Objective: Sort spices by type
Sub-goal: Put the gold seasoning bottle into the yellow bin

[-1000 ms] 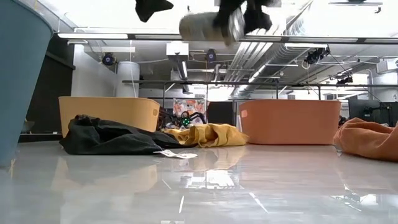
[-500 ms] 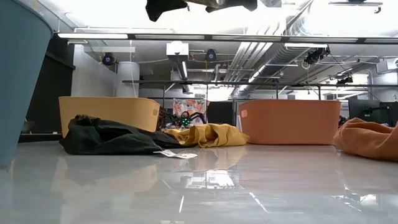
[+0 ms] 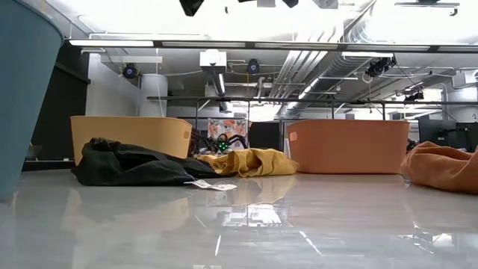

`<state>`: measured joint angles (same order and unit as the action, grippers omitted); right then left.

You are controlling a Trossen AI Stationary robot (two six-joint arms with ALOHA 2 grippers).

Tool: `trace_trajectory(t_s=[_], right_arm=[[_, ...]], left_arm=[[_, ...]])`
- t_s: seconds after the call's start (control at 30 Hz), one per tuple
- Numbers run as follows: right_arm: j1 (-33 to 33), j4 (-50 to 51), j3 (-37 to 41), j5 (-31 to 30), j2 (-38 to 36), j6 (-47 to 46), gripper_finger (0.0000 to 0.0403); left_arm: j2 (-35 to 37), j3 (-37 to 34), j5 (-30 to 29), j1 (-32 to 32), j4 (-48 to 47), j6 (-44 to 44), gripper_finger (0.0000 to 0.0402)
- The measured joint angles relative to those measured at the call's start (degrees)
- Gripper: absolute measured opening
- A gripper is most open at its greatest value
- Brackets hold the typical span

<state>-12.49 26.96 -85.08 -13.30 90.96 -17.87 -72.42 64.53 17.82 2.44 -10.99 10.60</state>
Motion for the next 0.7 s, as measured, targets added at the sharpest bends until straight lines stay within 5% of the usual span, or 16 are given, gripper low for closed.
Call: trace_trajectory(t_s=[0.17, 0.37, 0.57, 0.7], right_arm=[[-0.04, -0.15, 0.00, 0.22, 0.00, 0.40, 0.0276], [0.00, -0.02, 0.02, 0.27, 0.00, 2.40, 0.0281], [0.07, 1.18, 0.00, -0.29, -0.34, 3.46, 0.0367], [0.55, 4.10, -0.02, -1.88, -1.22, 2.51, 0.0393]], left_arm=[[-0.02, 0.00, -0.02, -0.33, 0.89, -0.16, 0.0316], [0.04, 0.04, -0.94, -0.37, 0.72, -0.75, 0.0240], [1.64, -0.07, -2.96, 1.27, -5.55, -2.49, 0.0240], [6.41, -0.02, -10.00, 4.62, -14.31, -4.54, 0.0240]])
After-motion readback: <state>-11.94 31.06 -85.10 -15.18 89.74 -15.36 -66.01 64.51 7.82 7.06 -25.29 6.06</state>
